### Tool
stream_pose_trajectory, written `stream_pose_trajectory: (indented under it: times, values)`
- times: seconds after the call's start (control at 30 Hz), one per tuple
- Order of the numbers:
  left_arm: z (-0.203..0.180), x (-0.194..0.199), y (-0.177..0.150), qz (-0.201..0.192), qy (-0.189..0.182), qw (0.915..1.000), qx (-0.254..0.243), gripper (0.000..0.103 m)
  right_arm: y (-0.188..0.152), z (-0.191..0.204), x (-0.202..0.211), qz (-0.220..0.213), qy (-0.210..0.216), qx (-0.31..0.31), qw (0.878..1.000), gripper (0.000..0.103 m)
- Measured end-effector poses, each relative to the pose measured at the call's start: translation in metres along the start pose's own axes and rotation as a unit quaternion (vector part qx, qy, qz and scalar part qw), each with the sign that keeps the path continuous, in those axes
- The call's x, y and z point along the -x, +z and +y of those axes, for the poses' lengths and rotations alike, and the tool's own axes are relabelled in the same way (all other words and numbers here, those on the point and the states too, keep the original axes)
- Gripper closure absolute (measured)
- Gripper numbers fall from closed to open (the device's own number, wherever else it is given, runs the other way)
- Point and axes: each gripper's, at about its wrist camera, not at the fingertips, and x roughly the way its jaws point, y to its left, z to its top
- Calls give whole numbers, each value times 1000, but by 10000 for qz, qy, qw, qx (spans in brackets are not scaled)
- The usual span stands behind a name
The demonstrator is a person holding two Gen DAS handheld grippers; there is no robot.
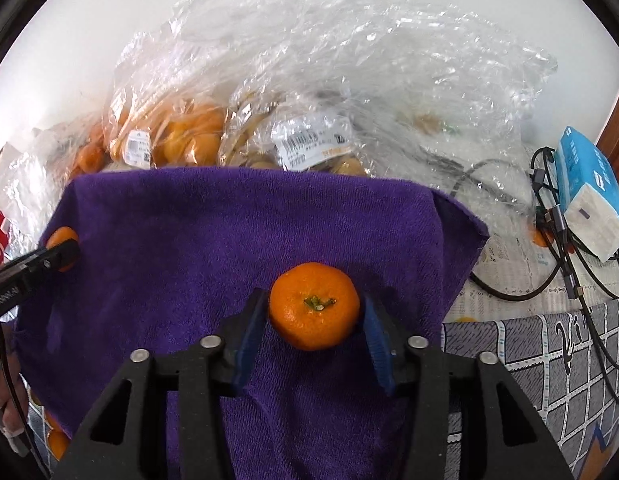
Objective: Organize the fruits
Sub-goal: 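Lower both oranges onto the purple towel and open both grippers, then grasp an orange with the right gripper while the left gripper returns to the pile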
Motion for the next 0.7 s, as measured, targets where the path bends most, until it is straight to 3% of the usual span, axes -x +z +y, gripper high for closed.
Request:
stream_pose_trajectory:
  times: [0.07,0.2,0.53,0.7]
  values:
    - [-2,-1,1,39,-7,10000,1,63,2,0,9,-167,3,-24,9999,38]
    - [-3,14,4,-180,-83,9998,22,42,6,-2,30,-543,-56,-96,9985,32]
    - [-6,71,16,-962,-155,9952,65,42,7,-8,97,-1366,-420,-317,9892,32]
    - [-10,105,17,-1351,-232,9906,-36,42,-12,-9,125,-1433,-376,-445,9880,32]
